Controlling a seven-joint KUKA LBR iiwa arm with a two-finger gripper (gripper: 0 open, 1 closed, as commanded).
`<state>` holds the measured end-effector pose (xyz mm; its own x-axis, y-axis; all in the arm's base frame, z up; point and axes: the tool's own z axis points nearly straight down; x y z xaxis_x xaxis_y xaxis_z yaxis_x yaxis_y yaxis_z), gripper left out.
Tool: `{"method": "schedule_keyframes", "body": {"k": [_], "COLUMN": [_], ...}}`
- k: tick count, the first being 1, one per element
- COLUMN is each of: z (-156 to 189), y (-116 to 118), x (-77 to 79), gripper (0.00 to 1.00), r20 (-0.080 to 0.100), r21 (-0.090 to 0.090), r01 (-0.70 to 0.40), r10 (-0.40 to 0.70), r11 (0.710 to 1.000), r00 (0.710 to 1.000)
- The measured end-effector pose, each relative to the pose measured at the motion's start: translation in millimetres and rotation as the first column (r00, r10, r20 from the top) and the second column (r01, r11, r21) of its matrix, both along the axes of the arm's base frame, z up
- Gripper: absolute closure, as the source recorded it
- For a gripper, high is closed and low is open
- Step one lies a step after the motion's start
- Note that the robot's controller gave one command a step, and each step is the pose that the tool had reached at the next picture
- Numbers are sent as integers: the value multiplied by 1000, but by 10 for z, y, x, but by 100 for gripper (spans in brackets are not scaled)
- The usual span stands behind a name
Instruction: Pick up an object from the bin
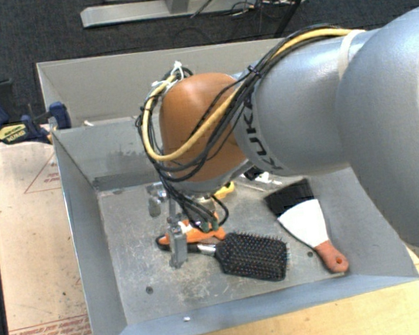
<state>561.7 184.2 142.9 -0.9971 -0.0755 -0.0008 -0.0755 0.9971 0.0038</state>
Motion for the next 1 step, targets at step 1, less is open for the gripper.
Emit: {"method": "schedule_keyframes", "body": {"k": [1], "z": [-139], "y": [-244], "x": [156], "gripper": [0], "r20": [-2], "r21": [-4], "r01": [29], "r10": [-29], "r11": [1000], "r00": [1000]}}
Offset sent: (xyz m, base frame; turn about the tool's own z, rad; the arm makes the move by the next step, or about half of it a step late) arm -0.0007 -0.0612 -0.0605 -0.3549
